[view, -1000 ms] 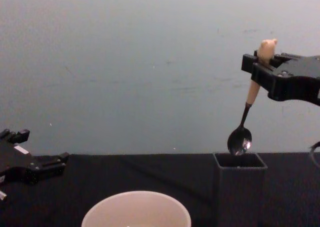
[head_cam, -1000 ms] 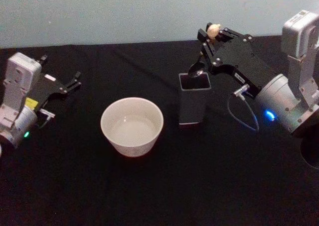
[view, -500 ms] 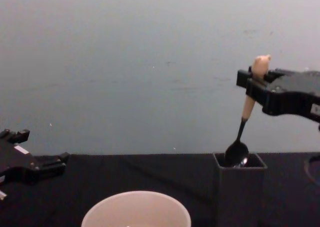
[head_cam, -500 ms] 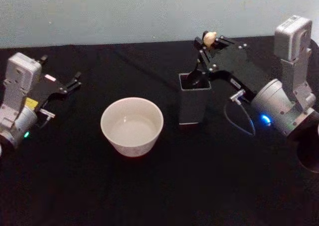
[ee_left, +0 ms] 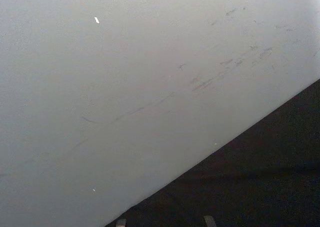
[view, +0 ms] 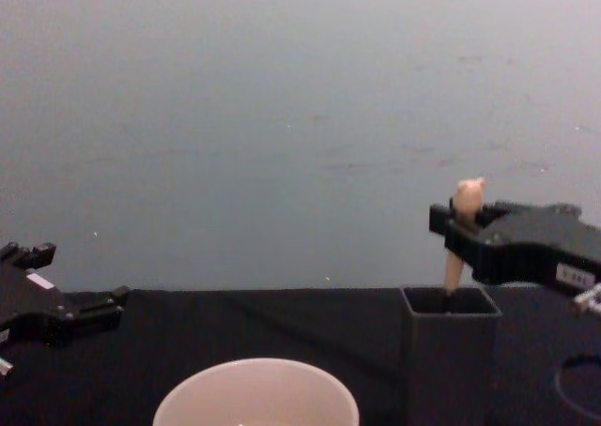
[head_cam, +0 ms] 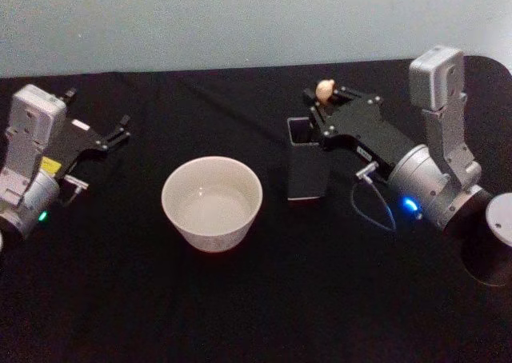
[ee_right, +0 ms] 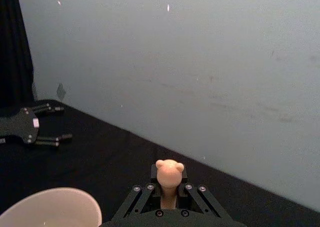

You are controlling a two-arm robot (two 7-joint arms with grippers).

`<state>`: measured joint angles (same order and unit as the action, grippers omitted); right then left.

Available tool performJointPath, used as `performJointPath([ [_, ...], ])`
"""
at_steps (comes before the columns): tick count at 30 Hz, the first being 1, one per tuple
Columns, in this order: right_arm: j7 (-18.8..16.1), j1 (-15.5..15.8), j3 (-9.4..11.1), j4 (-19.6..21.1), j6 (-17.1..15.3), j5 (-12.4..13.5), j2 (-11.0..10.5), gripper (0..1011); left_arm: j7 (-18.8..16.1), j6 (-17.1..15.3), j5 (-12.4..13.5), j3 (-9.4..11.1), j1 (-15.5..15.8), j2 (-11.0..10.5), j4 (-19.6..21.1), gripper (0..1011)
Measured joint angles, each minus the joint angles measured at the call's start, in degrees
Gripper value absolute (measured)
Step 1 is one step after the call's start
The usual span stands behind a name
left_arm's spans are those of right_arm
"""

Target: Pick up the stirring spoon with one hand, stir inside the cup, then place it back in its original position.

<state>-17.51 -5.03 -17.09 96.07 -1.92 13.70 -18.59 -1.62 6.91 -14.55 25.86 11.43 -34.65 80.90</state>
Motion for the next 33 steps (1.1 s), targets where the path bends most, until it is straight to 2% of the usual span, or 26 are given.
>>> performJointPath([
  [16, 0.22, -0.25, -0.65, -2.78, -1.69, -0.63, 0.66, 173, 0.0, 0.0, 0.0, 0.0, 0.0, 0.0, 0.0, 1001],
  [33, 0.52, -0.51, -1.09, -3.52, -2.39, -1.49, 0.95, 173, 0.0, 0.0, 0.0, 0.0, 0.0, 0.0, 0.0, 1001],
])
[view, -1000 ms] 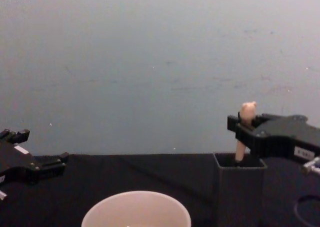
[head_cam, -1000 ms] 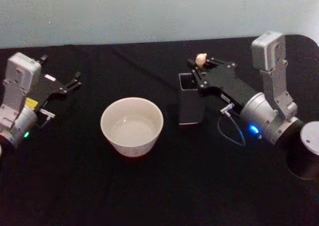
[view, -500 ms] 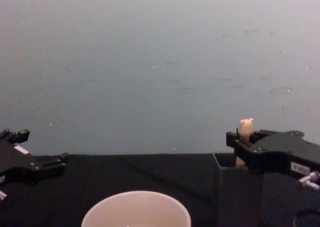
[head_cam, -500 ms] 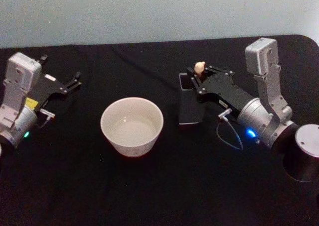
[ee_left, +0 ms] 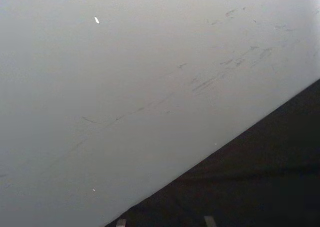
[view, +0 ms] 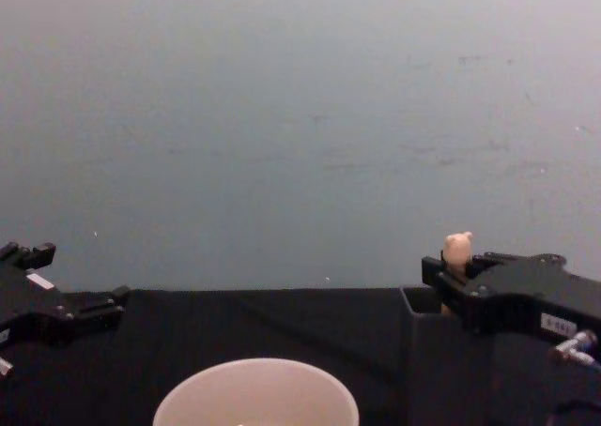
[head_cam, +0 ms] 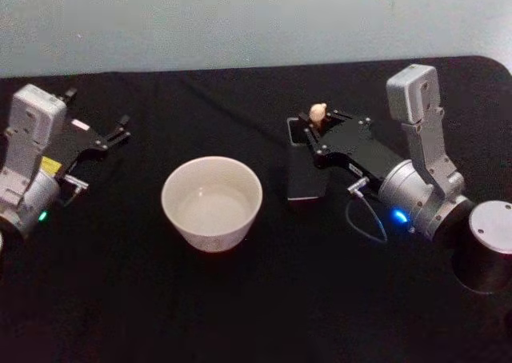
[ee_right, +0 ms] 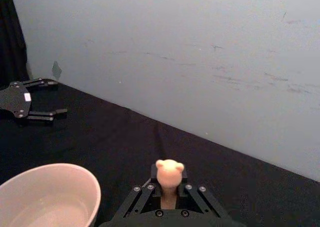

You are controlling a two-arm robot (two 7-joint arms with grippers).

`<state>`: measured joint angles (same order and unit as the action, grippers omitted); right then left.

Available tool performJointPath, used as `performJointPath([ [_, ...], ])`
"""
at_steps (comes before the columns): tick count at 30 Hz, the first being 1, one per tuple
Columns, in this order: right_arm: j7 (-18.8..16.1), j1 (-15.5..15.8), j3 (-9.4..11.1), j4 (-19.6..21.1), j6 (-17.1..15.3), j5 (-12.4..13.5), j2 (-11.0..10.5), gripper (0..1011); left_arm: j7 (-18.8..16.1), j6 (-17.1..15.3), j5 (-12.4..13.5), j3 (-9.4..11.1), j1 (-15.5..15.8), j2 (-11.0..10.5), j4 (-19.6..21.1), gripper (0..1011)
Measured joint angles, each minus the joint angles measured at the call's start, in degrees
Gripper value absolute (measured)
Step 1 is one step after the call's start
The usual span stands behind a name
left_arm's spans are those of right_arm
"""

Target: Pick up the stirring spoon with one hand, stir inside the cup, then place it back in its original position.

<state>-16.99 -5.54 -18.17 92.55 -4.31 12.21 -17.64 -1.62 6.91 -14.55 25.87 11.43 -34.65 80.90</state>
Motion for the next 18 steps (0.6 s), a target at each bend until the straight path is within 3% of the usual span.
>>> performJointPath([
  [8, -0.04, 0.01, 0.04, 0.0, 0.01, 0.04, 0.0, 204, 0.0, 0.0, 0.0, 0.0, 0.0, 0.0, 0.0, 1001],
  [18, -0.07, 0.02, 0.1, 0.0, 0.05, 0.17, -0.01, 484, 0.0, 0.0, 0.0, 0.0, 0.0, 0.0, 0.0, 1001],
])
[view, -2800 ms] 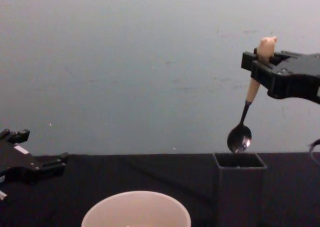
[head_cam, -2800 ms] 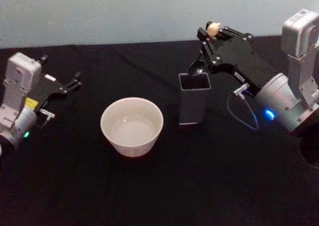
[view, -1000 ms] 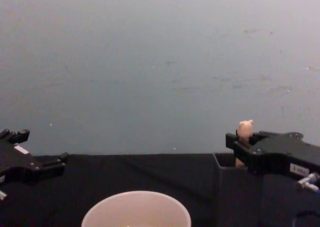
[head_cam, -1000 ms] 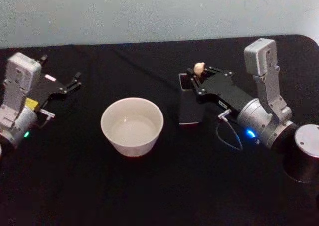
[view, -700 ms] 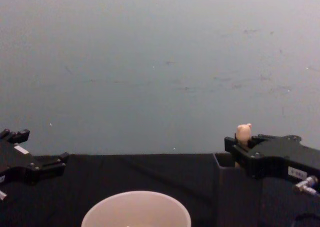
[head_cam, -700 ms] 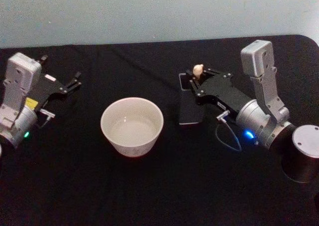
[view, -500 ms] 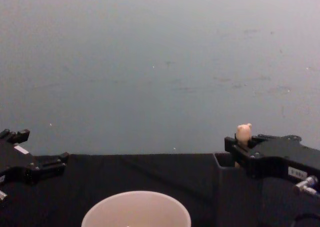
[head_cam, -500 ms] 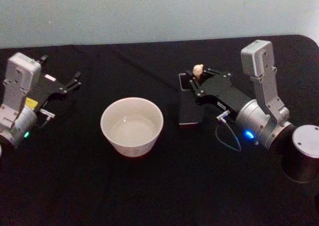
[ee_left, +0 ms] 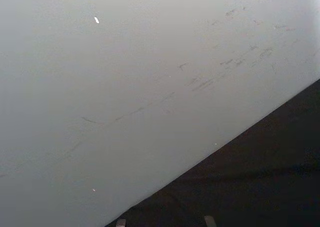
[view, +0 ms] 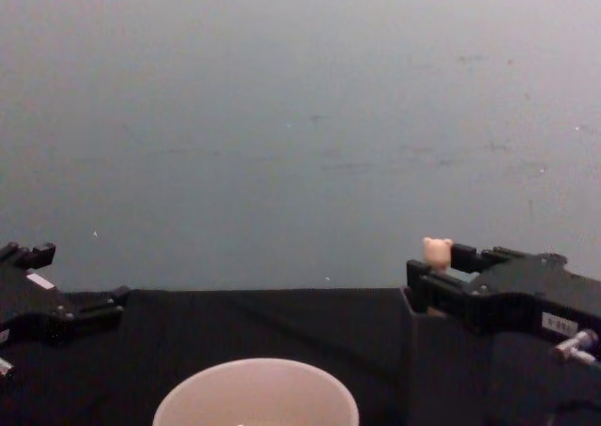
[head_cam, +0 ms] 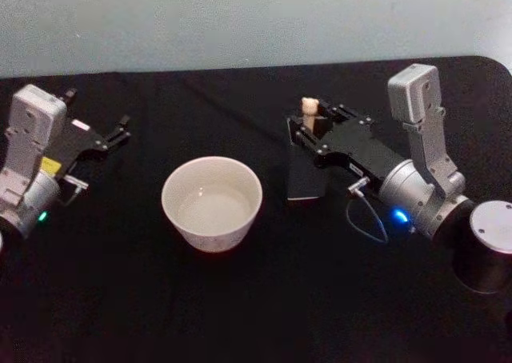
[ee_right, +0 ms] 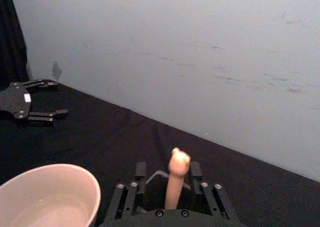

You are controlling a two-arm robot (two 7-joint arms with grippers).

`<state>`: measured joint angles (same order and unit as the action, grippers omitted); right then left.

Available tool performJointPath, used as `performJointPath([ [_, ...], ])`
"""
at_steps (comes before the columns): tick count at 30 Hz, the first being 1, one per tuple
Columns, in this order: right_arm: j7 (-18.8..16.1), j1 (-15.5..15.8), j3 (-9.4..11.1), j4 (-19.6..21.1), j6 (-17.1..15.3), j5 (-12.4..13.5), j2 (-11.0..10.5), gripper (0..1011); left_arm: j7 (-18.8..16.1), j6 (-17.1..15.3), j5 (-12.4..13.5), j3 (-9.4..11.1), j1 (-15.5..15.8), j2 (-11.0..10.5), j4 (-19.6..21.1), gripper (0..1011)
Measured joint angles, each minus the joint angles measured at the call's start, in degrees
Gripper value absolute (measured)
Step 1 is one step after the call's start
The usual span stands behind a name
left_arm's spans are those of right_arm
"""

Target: Pick up the stirring spoon with one hand, stir inside the cup, then place it back in its original position.

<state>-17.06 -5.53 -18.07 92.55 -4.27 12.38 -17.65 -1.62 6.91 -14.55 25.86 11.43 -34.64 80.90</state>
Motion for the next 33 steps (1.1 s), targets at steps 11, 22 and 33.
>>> performJointPath([
  [11, -0.05, 0.0, 0.0, 0.0, 0.04, 0.05, 0.0, 857, 0.0, 0.0, 0.0, 0.0, 0.0, 0.0, 0.0, 1001],
  [22, -0.06, 0.0, 0.0, 0.0, 0.06, 0.1, 0.0, 1000, 0.0, 0.0, 0.0, 0.0, 0.0, 0.0, 0.0, 1001],
  [33, 0.77, 0.34, 3.51, 1.36, 6.22, 3.11, 1.99, 1000, 0.0, 0.0, 0.0, 0.0, 0.0, 0.0, 0.0, 1001],
])
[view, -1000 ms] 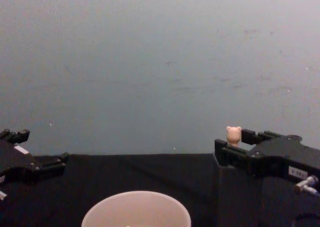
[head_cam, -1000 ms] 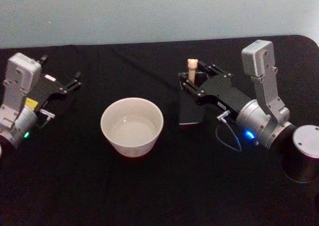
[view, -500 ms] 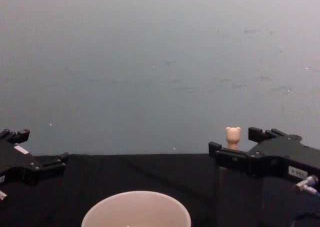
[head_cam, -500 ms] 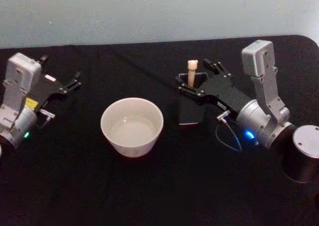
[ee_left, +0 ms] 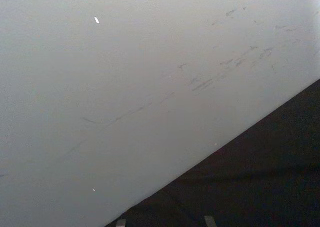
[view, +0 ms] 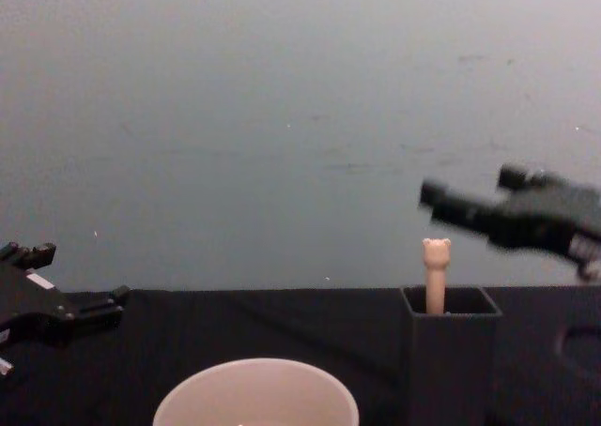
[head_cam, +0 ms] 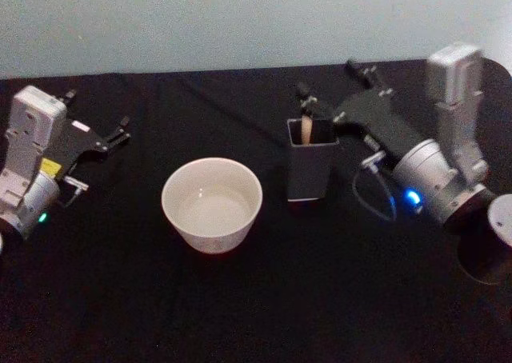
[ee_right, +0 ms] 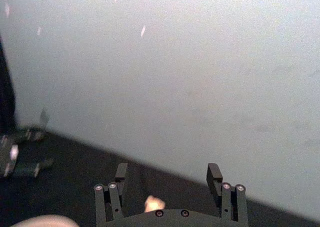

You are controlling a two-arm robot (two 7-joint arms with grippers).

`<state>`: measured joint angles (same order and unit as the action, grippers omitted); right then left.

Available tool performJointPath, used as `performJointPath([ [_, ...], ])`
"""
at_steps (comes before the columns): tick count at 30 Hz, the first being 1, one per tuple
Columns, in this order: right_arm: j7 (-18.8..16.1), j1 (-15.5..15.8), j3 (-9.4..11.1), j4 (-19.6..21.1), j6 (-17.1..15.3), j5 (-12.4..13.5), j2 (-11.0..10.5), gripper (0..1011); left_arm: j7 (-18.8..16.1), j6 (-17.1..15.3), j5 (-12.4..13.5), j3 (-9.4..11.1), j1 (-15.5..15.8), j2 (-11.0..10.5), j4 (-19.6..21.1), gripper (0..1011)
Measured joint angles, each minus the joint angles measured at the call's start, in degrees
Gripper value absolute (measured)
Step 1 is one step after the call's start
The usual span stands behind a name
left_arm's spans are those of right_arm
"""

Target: Pick up the stirring spoon with one hand, stir inside the cup, then place it back in its original position.

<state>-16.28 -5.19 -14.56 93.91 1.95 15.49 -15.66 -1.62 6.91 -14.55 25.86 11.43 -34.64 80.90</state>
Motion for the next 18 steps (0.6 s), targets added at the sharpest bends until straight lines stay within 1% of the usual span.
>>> performJointPath([
  [3, 0.59, 0.04, 1.35, 0.23, 2.07, 0.88, 0.61, 1000, 0.0, 0.0, 0.01, 0.0, 0.0, 0.0, 0.0, 1001],
  [4, 1.57, 0.01, 2.18, 0.19, 3.08, 0.96, 1.13, 1000, 0.0, 0.0, 0.0, 0.0, 0.0, 0.0, 0.0, 1001],
  [5, 2.05, -0.04, 2.45, 0.08, 3.34, 0.84, 1.31, 1000, 0.0, 0.0, 0.0, 0.0, 0.0, 0.0, 0.0, 1001],
  [6, 3.8, -0.28, 3.12, -0.61, 3.67, -0.46, 1.71, 1000, 0.0, 0.0, 0.0, 0.0, 0.0, 0.0, 0.0, 1001],
  [8, 5.36, -0.52, 3.54, -1.32, 3.67, -1.84, 2.08, 1000, 0.0, 0.0, 0.0, 0.0, 0.0, 0.0, 0.0, 1001],
  [9, 6.76, -0.78, 3.88, -2.24, 3.35, -3.23, 2.36, 1000, 0.0, 0.0, 0.0, 0.0, 0.0, 0.0, 0.0, 1002],
  [11, 7.79, -1.04, 4.14, -3.28, 2.63, -4.36, 2.57, 1000, 0.0, 0.0, 0.0, 0.0, 0.0, 0.0, 0.0, 1001],
  [12, 8.58, -1.28, 4.28, -4.29, 1.77, -5.42, 2.69, 1000, 0.0, 0.0, 0.0, 0.0, 0.0, 0.0, 0.0, 1001],
  [13, 8.58, -1.28, 4.28, -4.29, 1.77, -5.42, 2.69, 1002, 0.0, 0.0, 0.0, 0.0, 0.0, 0.0, 0.0, 1001],
  [14, 9.06, -1.46, 4.36, -5.35, 0.94, -6.28, 2.79, 1000, 0.0, 0.0, 0.0, 0.0, 0.0, 0.0, 0.0, 1001],
  [18, 9.39, -2.01, 4.34, -8.1, -1.23, -8.21, 3.05, 1000, 0.0, 0.0, 0.0, 0.0, 0.0, 0.0, 0.0, 1001],
])
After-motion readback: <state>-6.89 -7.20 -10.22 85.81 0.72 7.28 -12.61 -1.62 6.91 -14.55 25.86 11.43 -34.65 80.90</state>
